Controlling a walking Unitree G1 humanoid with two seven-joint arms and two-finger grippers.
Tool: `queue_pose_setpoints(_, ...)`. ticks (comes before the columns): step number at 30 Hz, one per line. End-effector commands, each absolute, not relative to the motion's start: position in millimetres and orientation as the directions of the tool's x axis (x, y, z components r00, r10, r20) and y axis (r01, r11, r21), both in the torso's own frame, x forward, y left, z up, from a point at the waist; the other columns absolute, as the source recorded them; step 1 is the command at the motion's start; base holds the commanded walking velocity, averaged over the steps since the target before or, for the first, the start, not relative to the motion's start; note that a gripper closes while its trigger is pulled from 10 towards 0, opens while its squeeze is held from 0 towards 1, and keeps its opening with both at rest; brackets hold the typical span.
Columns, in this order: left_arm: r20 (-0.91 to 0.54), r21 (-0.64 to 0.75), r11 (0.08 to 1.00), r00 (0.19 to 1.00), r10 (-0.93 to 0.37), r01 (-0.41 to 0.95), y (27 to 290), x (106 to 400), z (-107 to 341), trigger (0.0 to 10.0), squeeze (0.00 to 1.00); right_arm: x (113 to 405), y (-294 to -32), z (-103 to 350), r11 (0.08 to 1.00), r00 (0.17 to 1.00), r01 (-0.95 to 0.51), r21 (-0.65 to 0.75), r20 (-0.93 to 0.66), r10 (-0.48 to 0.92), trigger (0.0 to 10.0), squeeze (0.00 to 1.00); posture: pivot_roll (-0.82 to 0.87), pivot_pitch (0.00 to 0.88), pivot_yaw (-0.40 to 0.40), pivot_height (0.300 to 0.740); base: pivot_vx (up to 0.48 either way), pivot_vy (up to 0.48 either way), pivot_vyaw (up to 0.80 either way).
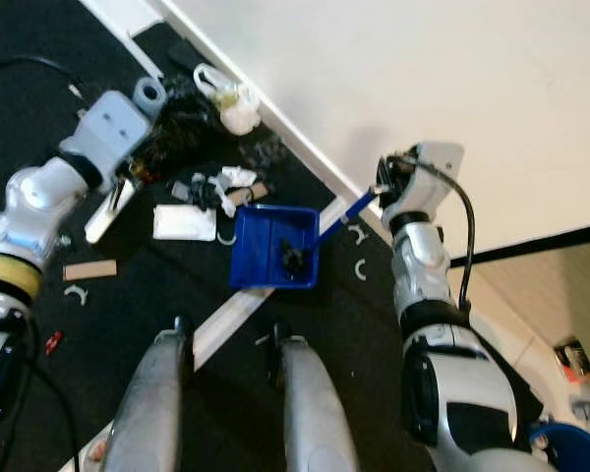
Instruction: Sweep floor
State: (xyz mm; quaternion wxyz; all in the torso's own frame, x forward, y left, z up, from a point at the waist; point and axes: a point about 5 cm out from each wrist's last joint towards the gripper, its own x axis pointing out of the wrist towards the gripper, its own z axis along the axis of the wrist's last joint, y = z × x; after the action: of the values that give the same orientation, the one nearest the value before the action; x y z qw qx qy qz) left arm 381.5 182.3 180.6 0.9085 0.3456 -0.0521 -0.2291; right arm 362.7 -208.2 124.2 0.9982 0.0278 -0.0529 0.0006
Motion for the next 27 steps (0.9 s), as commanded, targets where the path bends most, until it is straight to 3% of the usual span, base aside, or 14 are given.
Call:
queue_pose_setpoints(1,-0.062,0.654,0.632,0.862,-0.503,0.416,165,379,172,10.0,0.0,336,-211,66,0.998,0.99,0.019,0.056,-0.142,-0.011,10.0,0.0,0.02,0.481,-0.129,0.74,0.0,0.0,0.0)
queue_pose_setpoints(5,-0.053,0.639,0.634,0.848,-0.527,0.435,149,380,167,10.0,0.0,333,-213,65,0.998,0.991,0.024,0.058,-0.13,-0.016,10.0,0.0,0.0,0.488,-0.117,0.74,0.0,0.0,0.0)
queue_pose_setpoints(8,-0.005,0.572,0.659,0.805,-0.593,0.489,106,382,167,10.0,0.0,329,-215,62,0.998,0.992,0.036,0.059,-0.121,-0.029,10.0,0.0,-0.01,0.486,-0.104,0.74,0.0,0.0,0.0)
queue_pose_setpoints(13,0.02,0.565,0.652,0.781,-0.624,0.506,86,382,170,10.0,0.0,327,-215,61,0.997,0.993,0.038,0.06,-0.118,-0.03,10.0,0.0,-0.01,0.486,-0.104,0.74,0.0,0.0,0.0)
queue_pose_setpoints(18,0.116,0.383,0.632,0.644,-0.757,0.674,10,370,187,10.0,0.0,324,-214,58,0.998,0.992,0.036,0.059,-0.123,-0.028,10.0,0.0,0.0,0.482,-0.102,0.74,0.0,0.0,0.0)
queue_pose_setpoints(20,0.116,0.383,0.632,0.644,-0.757,0.674,10,370,187,10.0,0.0,324,-214,58,0.998,0.992,0.036,0.059,-0.123,-0.028,10.0,0.0,0.0,0.482,-0.102,0.74,0.0,0.0,0.0)
queue_pose_setpoints(22,0.115,0.328,0.556,0.552,-0.826,0.764,-16,359,188,10.0,0.0,324,-214,57,0.998,0.991,0.033,0.059,-0.132,-0.025,10.0,0.0,0.0,0.481,-0.105,0.74,0.0,0.0,0.0)
queue_pose_setpoints(24,0.115,0.328,0.556,0.552,-0.826,0.764,-16,359,188,10.0,0.0,324,-214,57,0.998,0.991,0.033,0.059,-0.132,-0.025,10.0,0.0,0.0,0.481,-0.105,0.74,0.0,0.0,0.0)
queue_pose_setpoints(27,0.099,0.273,0.397,0.385,-0.917,0.876,-47,341,191,10.0,0.0,325,-212,56,0.998,0.99,0.027,0.06,-0.142,-0.018,10.0,0.0,0.01,0.468,-0.108,0.74,0.0,0.0,0.0)
